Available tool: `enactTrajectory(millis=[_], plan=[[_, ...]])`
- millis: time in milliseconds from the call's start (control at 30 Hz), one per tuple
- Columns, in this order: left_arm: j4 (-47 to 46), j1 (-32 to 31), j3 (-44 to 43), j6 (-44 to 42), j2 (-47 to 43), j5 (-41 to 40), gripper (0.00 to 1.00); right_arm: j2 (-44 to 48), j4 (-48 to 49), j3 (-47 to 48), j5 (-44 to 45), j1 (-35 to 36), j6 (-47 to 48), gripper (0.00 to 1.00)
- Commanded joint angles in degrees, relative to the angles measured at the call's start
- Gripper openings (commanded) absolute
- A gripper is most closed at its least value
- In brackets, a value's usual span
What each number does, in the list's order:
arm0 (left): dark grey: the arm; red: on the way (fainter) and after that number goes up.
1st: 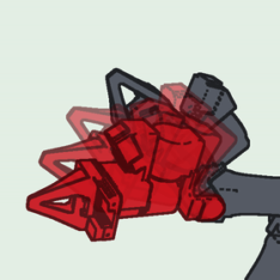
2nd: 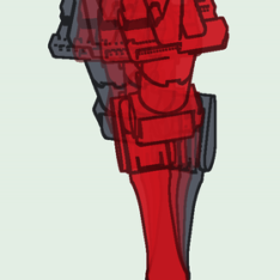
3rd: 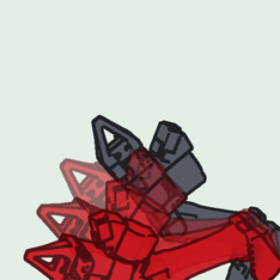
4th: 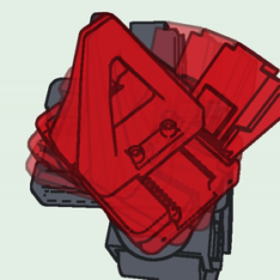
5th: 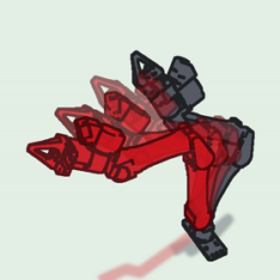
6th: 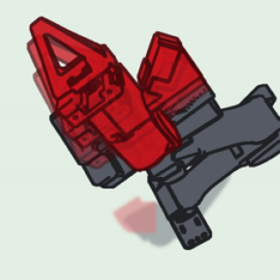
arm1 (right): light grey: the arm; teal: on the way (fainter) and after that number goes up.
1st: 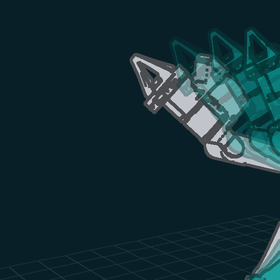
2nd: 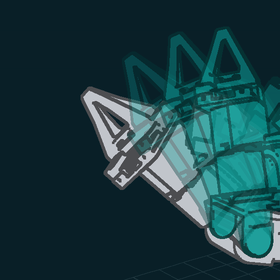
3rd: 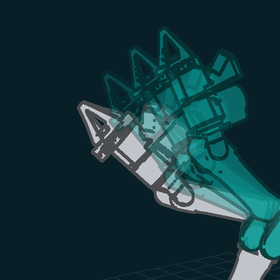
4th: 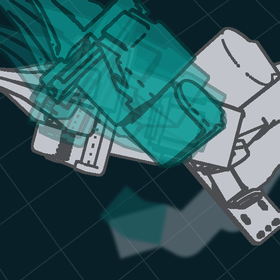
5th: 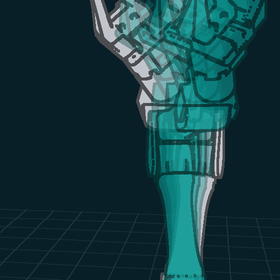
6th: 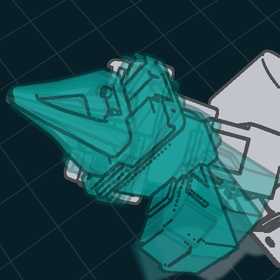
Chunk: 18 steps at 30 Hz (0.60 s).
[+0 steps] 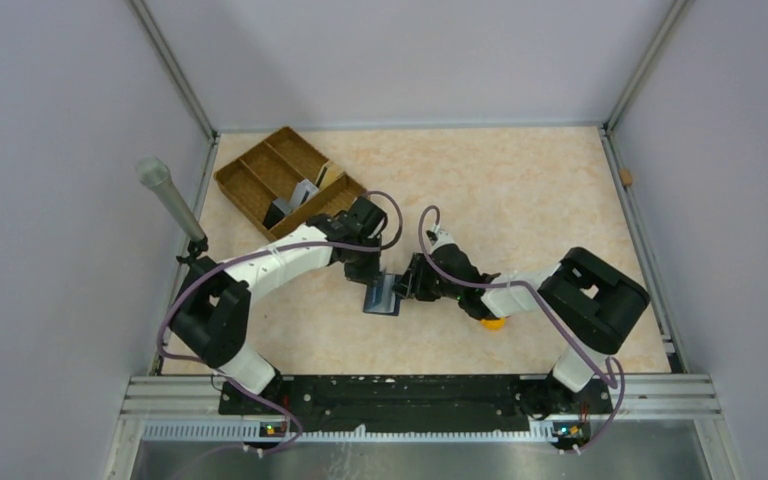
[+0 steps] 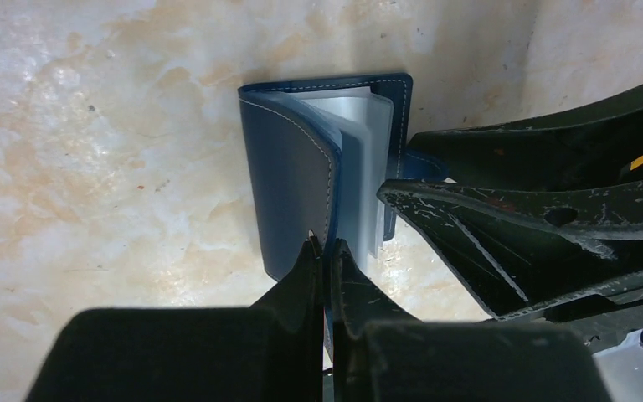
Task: Put the credit cards into the card holder
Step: Turn over the card slot in the card holder.
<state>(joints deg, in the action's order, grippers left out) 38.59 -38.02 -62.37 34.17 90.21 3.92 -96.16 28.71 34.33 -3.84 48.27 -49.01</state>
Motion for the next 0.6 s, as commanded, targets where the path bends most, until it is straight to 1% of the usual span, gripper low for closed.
enactTrajectory(millis=[0, 133, 333, 467, 567], plan=[[-2.26, -1.71, -1.72, 1.14, 2.15, -0.8, 0.0, -0.68, -3.94, 0.61, 2.51, 1.13, -0.89, 0.38], [-2.6, -1.8, 0.0, 1.63, 1.63, -4.85, 0.0, 1.93, -6.46, -0.15, 5.68, 1.19, -0.86, 0.38], [-2.41, -1.79, 2.17, 2.36, -2.16, -10.1, 0.0, 6.04, -11.54, -0.37, 10.71, 1.13, -0.36, 0.38], [-2.29, -1.71, 3.56, 2.28, -4.17, -12.79, 0.0, 9.61, -15.93, 0.06, 13.26, 1.19, 0.95, 0.44], [-3.15, -1.18, 5.16, 2.19, -4.86, -11.82, 0.0, 12.65, -17.22, 0.28, 13.42, 1.2, 2.54, 0.47]])
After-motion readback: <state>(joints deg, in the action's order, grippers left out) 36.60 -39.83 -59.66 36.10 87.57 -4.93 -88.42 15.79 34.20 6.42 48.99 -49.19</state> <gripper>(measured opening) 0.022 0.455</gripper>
